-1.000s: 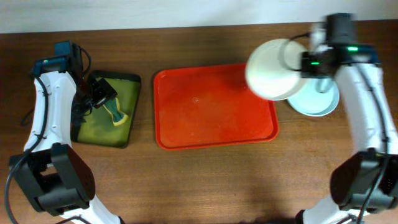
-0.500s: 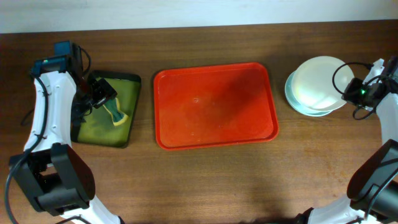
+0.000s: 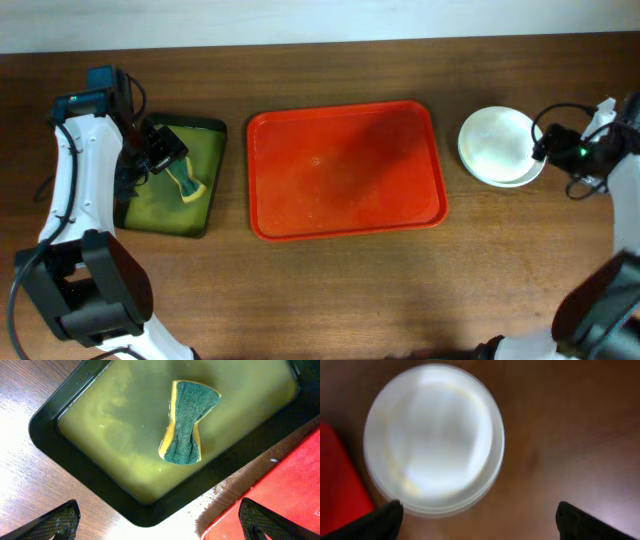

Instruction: Clean dirty plates on tray and stack at the side

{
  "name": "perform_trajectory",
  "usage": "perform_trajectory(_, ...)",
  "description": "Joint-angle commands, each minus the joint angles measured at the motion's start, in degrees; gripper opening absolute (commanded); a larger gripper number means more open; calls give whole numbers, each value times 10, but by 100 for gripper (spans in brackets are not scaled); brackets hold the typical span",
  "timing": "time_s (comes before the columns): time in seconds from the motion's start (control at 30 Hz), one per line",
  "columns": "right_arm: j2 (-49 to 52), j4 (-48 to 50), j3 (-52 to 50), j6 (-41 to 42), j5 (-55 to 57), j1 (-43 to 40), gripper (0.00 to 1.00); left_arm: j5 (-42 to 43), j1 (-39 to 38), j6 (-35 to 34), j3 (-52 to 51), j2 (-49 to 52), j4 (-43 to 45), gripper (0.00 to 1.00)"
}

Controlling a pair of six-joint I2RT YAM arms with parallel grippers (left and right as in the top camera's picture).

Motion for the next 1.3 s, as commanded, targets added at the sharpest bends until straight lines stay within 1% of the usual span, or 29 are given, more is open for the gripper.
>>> perform_trajectory(0.0,-116,-66,-9,5,-7,4,98,2,2,1,4,-3,-1,99)
perform_trajectory(0.1,-229,-96,-65,5,-9,6,98,2,1,1,4,-3,-1,99)
perform_trajectory(0.17,-356,-82,-166,5,-25,19,98,2,2,1,4,-3,-1,99)
perform_trajectory(0.27,-484,-95,-264,5,-54,26,98,2,1,1,4,-3,-1,99)
perform_trajectory(0.37,-554,-120,-306,5,-52,26,98,2,2,1,4,-3,-1,99)
perform_trajectory(0.43,-563,-137,-307,5,-52,26,98,2,2,1,4,-3,-1,99)
perform_trajectory(0.7,-542,-137,-307,5,-52,26,98,2,2,1,4,-3,-1,100)
perform_trajectory(0.77,-548,-137,-309,5,-52,46,98,2,1,1,4,-3,-1,99)
perform_trajectory(0.83,-569,-136,-309,5,-47,100,98,2,1,1,4,-3,-1,99)
perform_trajectory(0.9,-597,-123,-309,5,3,164,98,2,2,1,4,-3,-1,99)
perform_trajectory(0.97,-647,-116,-311,5,56,230,98,2,1,1,4,-3,-1,99)
perform_trajectory(1.0,-664,-116,-312,5,73,248,99,2,1,1,4,-3,-1,99)
perform_trajectory(1.03,-678,-111,-316,5,82,259,98,2,1,1,4,-3,-1,99)
perform_trajectory(1.13,-765,-24,-375,5,82,299,98,2,2,1,4,-3,-1,99)
perform_trajectory(1.27,-874,78,-498,5,60,312,98,2,1,1,4,-3,-1,99)
